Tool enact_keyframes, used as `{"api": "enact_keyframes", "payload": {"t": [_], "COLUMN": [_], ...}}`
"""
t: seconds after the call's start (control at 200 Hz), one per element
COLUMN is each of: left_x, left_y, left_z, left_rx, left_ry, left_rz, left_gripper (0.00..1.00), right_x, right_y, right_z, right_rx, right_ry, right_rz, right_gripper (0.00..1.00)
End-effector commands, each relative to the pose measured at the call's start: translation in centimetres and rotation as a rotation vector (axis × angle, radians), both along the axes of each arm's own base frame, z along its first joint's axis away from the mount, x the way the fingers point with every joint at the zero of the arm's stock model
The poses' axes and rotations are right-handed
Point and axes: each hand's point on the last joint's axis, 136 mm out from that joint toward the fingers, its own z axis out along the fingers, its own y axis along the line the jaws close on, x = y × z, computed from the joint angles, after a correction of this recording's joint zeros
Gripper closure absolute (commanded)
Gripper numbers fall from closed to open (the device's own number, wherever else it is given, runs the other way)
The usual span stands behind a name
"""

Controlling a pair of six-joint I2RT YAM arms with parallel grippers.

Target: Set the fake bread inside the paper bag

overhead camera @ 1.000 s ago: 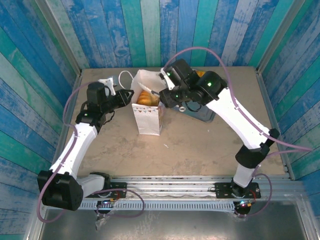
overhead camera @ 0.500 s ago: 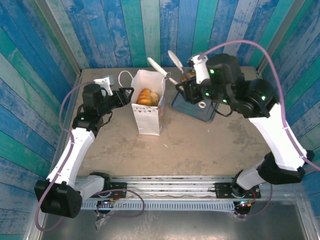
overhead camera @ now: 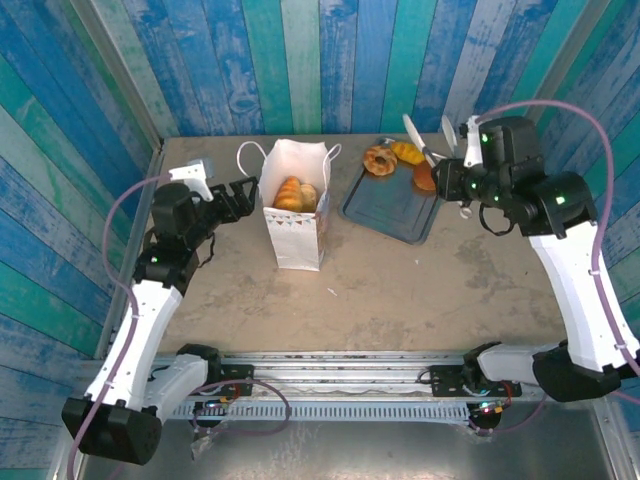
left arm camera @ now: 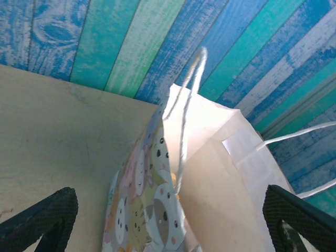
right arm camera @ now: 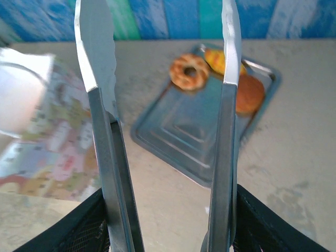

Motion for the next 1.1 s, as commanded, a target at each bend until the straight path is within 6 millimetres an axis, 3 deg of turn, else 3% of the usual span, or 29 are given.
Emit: {"api": "enact_keyframes", "payload": {"t": [0.0, 0.27, 0.606, 0.856, 1.097], "left_x": [-0.6, -0.2, 0.1, 0.0, 0.1], "left_y": [1.2, 1.7, 1.1, 1.3, 1.2], "left_z": [-0.8, -1.5, -1.9, -2.1, -2.3], "left_rx": [0.046, 0.061, 0.045, 0.056, 0.053], "left_ry": [-0.011, -0.011, 0.006, 0.017, 0.025], "left_rz": [0.060, 0.090, 0.061, 0.066, 0.065], "left_gripper": [0.06, 0.06, 0.06, 0.06, 0.06], "right_x": [0.9, 4.4, 9.6, 12.5, 14.1], "right_y": [-1.4, -5.3, -6.6, -7.3, -7.6], "right_z": [-3.3, -10.1, -15.7, -19.0, -20.4], "right_rx": [-0.044, -0.227, -0.361, -0.357, -0.303], "right_ry": [0.082, 0.259, 0.401, 0.456, 0.473], "right_rz": [-0.018, -0.103, -0.136, -0.113, -0.086], "right_gripper": [0.43, 0.43, 0.42, 0.41, 0.40]}}
